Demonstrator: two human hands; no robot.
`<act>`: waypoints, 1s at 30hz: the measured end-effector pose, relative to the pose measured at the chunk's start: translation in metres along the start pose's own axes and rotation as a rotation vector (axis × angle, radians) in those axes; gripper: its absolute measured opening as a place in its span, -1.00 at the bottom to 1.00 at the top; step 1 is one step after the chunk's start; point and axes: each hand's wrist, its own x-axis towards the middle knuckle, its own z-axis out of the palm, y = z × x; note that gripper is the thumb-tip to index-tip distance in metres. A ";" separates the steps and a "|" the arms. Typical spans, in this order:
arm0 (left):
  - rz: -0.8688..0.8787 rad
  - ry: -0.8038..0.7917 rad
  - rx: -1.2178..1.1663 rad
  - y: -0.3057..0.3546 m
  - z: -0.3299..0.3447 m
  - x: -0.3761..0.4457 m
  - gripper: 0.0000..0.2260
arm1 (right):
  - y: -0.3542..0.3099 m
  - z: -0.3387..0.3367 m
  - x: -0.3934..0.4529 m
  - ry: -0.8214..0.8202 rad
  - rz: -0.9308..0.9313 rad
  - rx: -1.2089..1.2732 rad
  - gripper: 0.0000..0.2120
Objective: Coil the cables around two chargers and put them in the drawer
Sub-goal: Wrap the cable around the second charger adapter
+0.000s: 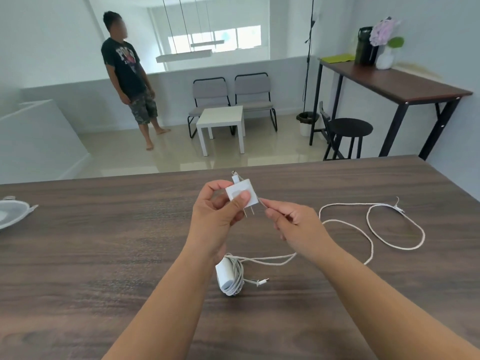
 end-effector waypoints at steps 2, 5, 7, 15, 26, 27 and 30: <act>-0.015 0.054 -0.028 -0.003 0.002 0.002 -0.78 | 0.001 0.005 -0.009 -0.013 -0.104 -0.216 -0.71; -0.016 0.120 -0.071 -0.007 0.003 0.003 -0.79 | 0.001 0.012 -0.019 -0.092 -0.206 -0.393 -0.64; -0.037 0.141 -0.124 -0.010 0.004 0.003 -0.81 | -0.004 0.014 -0.022 -0.116 -0.220 -0.431 -0.63; -0.004 0.100 0.122 -0.015 -0.002 -0.006 -0.76 | -0.027 -0.007 -0.022 -0.045 -0.240 -0.468 -0.82; 0.092 -0.174 0.535 -0.014 -0.012 -0.025 -0.63 | -0.056 -0.059 -0.005 -0.389 -0.016 -0.268 -0.93; 0.087 -0.199 0.523 -0.012 -0.011 -0.027 -0.63 | -0.056 -0.062 -0.002 -0.409 -0.015 -0.260 -0.93; 0.068 -0.255 0.488 -0.006 -0.010 -0.030 -0.63 | -0.056 -0.066 0.002 -0.425 -0.030 -0.199 -0.91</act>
